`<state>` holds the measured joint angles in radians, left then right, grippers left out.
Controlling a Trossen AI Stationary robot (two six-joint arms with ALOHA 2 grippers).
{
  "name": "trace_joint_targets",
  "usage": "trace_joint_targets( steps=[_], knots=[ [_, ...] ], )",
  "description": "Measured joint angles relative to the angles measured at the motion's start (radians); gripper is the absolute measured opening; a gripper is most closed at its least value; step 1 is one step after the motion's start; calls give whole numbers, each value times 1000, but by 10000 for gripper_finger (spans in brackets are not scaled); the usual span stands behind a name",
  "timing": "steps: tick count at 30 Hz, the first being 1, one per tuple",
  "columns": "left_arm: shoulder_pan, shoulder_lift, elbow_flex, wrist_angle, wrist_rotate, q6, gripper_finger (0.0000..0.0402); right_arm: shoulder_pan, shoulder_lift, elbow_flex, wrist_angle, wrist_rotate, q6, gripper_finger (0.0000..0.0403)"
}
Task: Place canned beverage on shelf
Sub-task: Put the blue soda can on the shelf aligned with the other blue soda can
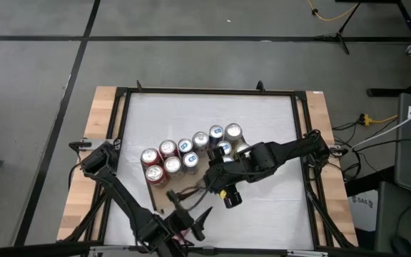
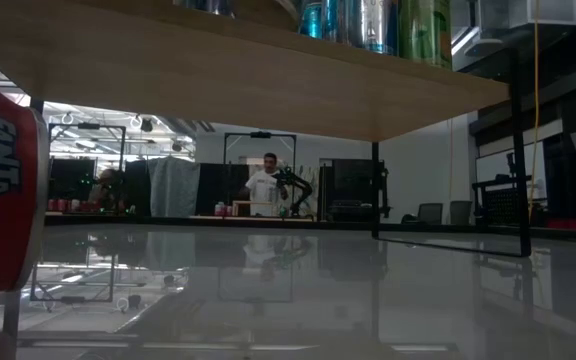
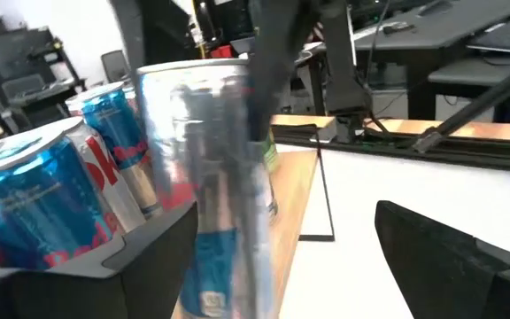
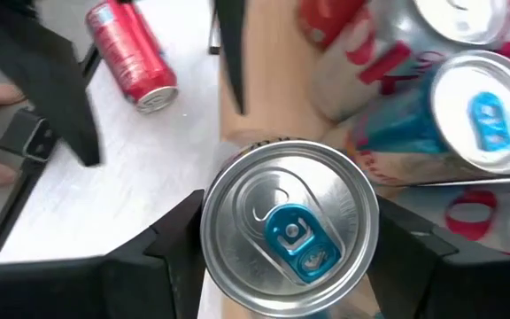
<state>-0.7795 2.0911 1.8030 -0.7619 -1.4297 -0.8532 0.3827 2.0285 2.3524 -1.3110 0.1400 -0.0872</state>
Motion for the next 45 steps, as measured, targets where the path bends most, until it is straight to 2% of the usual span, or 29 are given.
trace_joint_targets(
  steps=[12,16,22,24,32,36,39,45],
  knots=[
    [-78,-11,0,-23,5,-35,336,1,0,0,6,-11,3,229],
    [-91,-60,0,-26,104,-90,336,1,0,0,13,10,4,229],
    [-56,-125,0,-53,396,-99,336,-5,3,0,31,29,8,229],
    [-39,-132,0,-74,459,-80,336,-10,11,1,31,27,16,229],
    [30,-131,-1,-126,556,-53,336,-25,33,0,25,44,61,229],
    [44,-131,-1,-125,568,-53,336,-24,33,0,25,44,79,229],
    [50,-130,-1,-126,621,-53,336,-24,33,0,23,43,85,229],
    [70,-130,-1,-128,631,-53,336,-24,33,0,23,43,86,229]
  ],
)
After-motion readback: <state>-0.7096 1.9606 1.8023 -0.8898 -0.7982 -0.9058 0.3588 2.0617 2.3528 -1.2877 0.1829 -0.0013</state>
